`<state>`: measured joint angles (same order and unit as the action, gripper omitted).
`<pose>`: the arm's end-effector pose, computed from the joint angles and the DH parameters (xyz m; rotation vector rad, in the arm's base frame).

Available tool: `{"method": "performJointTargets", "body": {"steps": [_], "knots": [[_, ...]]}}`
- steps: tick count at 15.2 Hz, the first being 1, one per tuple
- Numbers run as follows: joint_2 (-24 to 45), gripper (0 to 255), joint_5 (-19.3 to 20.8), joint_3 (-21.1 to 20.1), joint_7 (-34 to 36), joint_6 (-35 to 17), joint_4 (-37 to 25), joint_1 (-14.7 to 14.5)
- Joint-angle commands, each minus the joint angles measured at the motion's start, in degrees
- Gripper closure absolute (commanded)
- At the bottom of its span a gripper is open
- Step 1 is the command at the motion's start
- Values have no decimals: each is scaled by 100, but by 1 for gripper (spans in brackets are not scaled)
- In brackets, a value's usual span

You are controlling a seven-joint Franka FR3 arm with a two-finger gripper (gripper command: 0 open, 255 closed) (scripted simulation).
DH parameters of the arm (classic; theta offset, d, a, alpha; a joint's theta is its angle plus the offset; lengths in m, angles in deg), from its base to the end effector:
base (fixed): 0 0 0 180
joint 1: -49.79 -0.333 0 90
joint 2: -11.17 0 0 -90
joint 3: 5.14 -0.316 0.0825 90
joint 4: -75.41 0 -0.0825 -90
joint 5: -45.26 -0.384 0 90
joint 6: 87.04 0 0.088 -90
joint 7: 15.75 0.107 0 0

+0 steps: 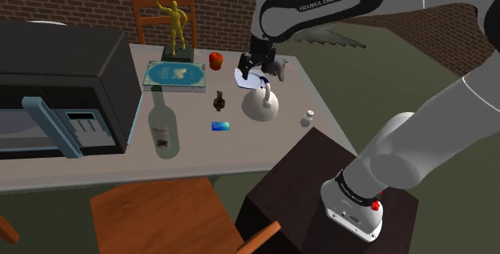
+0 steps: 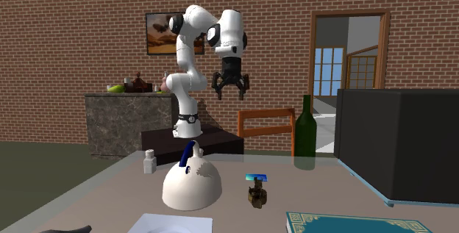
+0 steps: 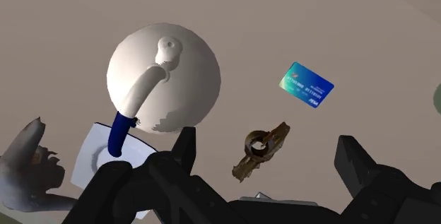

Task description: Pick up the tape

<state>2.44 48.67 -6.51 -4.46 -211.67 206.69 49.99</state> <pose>0.4935 0.0080 0.4171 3.0840 -0.2223 0.0646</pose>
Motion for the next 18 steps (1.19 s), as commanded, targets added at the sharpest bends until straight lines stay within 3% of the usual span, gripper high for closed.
{"method": "performJointTargets", "body": {"steps": [1, 10, 18], "knots": [[464, 0, 28, -19, 125, -189, -225, 4], [2479, 0, 155, 18, 584, -809, -1377, -5], [4311, 0, 158, 107, 867, -920, -2886, -36]]}}
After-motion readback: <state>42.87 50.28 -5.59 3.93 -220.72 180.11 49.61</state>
